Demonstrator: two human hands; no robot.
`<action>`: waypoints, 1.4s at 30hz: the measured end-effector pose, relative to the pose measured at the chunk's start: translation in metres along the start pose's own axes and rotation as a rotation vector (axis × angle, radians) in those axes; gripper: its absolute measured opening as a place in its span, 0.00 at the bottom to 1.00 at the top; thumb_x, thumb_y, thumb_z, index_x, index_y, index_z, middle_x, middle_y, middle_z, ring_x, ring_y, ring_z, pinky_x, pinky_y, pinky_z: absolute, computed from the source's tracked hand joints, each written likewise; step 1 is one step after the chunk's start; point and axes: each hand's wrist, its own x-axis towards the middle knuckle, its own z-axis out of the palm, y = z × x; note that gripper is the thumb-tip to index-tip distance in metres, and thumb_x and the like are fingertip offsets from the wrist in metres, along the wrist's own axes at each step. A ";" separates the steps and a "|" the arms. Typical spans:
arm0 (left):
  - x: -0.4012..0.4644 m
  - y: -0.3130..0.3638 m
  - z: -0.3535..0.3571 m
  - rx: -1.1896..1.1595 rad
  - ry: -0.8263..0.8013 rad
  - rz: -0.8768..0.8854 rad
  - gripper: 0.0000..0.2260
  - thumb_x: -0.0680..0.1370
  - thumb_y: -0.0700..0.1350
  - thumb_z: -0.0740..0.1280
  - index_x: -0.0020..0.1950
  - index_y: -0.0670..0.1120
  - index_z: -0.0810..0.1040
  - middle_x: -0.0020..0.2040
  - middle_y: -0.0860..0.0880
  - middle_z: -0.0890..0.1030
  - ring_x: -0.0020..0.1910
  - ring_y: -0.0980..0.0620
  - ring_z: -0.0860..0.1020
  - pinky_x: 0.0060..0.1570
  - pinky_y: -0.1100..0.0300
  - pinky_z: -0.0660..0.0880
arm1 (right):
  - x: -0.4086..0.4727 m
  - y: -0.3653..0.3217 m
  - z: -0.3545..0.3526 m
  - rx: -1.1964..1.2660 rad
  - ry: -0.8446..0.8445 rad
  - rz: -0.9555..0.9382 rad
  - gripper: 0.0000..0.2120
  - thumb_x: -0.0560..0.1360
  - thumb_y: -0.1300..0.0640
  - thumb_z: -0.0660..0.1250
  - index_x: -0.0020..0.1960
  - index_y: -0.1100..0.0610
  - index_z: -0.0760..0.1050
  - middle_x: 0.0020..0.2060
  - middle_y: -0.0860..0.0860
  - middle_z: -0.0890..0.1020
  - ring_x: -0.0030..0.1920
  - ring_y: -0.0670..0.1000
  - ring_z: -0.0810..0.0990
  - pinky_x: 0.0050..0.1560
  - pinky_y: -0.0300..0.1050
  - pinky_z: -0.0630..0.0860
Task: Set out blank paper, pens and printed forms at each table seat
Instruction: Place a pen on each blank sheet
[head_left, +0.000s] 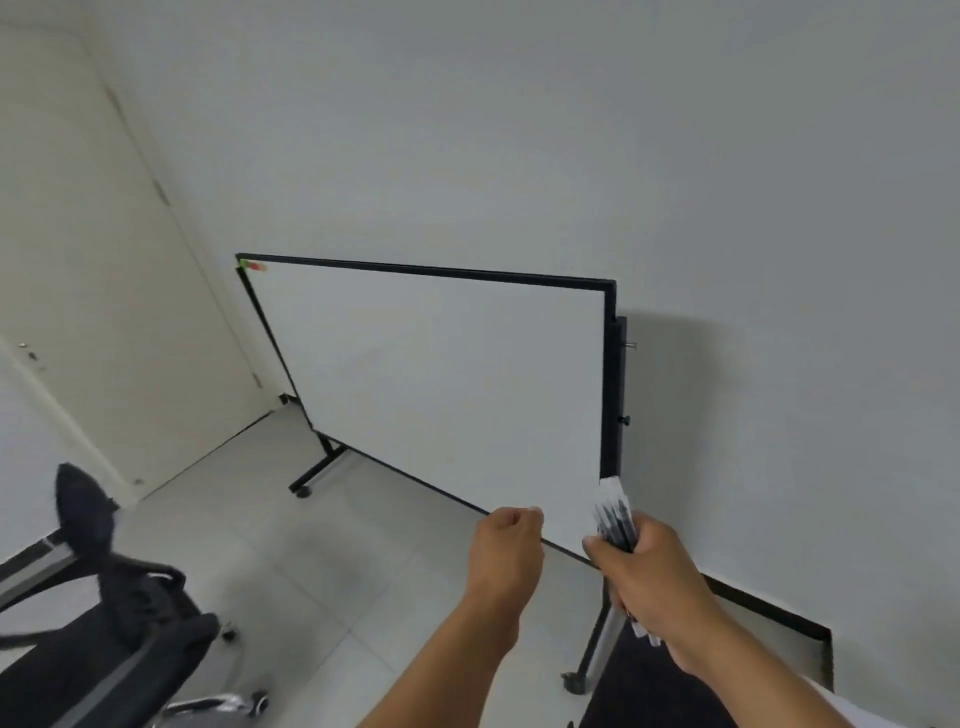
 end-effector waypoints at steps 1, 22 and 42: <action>-0.003 -0.004 -0.022 -0.019 0.053 0.015 0.07 0.85 0.47 0.65 0.48 0.48 0.77 0.44 0.46 0.76 0.44 0.49 0.74 0.45 0.53 0.70 | 0.000 -0.006 0.019 -0.008 -0.056 -0.014 0.08 0.82 0.56 0.71 0.48 0.59 0.74 0.28 0.53 0.71 0.26 0.52 0.69 0.29 0.48 0.68; 0.013 -0.071 -0.407 0.043 0.582 -0.064 0.20 0.77 0.41 0.63 0.30 0.51 0.58 0.27 0.53 0.58 0.27 0.52 0.55 0.32 0.56 0.54 | 0.013 -0.149 0.406 -0.240 -0.577 -0.254 0.08 0.81 0.56 0.70 0.46 0.56 0.74 0.28 0.51 0.72 0.27 0.51 0.70 0.29 0.46 0.69; 0.143 -0.068 -0.624 0.013 0.855 -0.138 0.15 0.74 0.44 0.63 0.30 0.50 0.62 0.28 0.51 0.64 0.28 0.50 0.61 0.35 0.53 0.61 | 0.123 -0.254 0.667 -0.225 -0.864 -0.337 0.07 0.81 0.56 0.69 0.46 0.56 0.74 0.31 0.52 0.73 0.29 0.51 0.72 0.31 0.47 0.72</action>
